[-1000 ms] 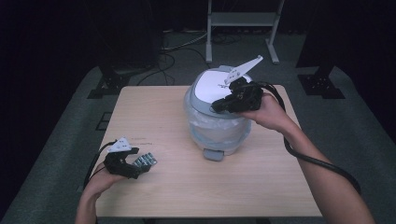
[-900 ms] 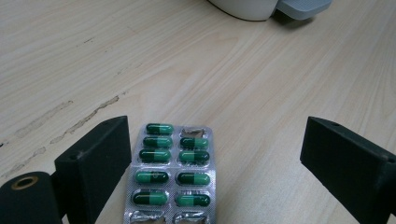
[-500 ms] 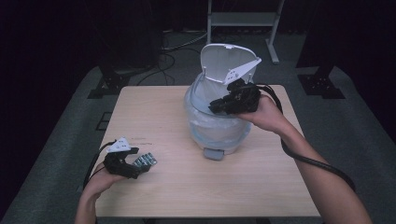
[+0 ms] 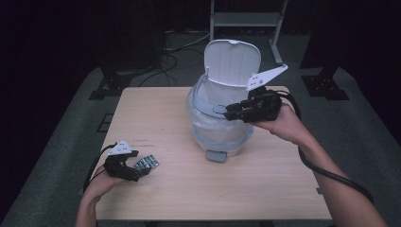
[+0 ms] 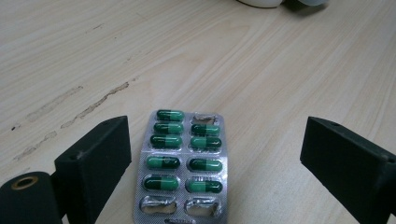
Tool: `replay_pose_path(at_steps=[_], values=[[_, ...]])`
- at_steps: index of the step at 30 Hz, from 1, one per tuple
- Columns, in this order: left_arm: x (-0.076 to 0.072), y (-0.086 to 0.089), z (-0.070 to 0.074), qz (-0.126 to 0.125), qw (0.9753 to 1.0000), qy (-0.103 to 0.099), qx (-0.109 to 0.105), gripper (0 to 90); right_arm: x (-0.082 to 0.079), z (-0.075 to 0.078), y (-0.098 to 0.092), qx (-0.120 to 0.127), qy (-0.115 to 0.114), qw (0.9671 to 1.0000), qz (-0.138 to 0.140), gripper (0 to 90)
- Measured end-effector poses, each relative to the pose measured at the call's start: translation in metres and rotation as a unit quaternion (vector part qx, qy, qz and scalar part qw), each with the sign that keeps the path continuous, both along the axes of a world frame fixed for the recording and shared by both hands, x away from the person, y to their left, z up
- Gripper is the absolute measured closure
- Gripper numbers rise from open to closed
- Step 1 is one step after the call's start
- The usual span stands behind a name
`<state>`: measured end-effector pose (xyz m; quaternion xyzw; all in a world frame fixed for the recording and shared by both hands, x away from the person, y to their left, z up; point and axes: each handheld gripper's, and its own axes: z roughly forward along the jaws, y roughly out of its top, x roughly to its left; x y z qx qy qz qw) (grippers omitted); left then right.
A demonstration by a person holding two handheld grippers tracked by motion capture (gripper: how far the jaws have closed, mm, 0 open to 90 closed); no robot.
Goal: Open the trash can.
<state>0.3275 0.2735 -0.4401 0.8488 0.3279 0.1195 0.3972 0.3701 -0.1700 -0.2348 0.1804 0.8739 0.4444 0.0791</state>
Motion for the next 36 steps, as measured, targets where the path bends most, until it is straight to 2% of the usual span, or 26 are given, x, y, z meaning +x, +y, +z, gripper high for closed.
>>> replay_pose_path(at_steps=[6, 14, 31, 36], values=[[0.0, 0.0, -0.001, 0.001, 1.0, 0.0, 0.001, 7.7, -0.009, -0.003, -0.019, 0.005, 0.002, 1.0, -0.008, 65.1], [0.0, -0.001, -0.002, -0.002, 1.0, -0.002, 0.003, 7.7, -0.017, -0.015, -0.041, 0.008, 0.007, 0.9997, -0.023, 61.0], [-0.001, -0.005, -0.004, -0.01, 0.9999, -0.005, 0.009, 7.7, -0.029, -0.05, -0.084, 0.034, 0.011, 0.9982, -0.048, 55.0], [-0.002, -0.004, -0.003, -0.009, 0.9999, -0.009, 0.009, 7.7, -0.032, -0.063, -0.091, 0.03, 0.018, 0.9979, -0.054, 52.8]])
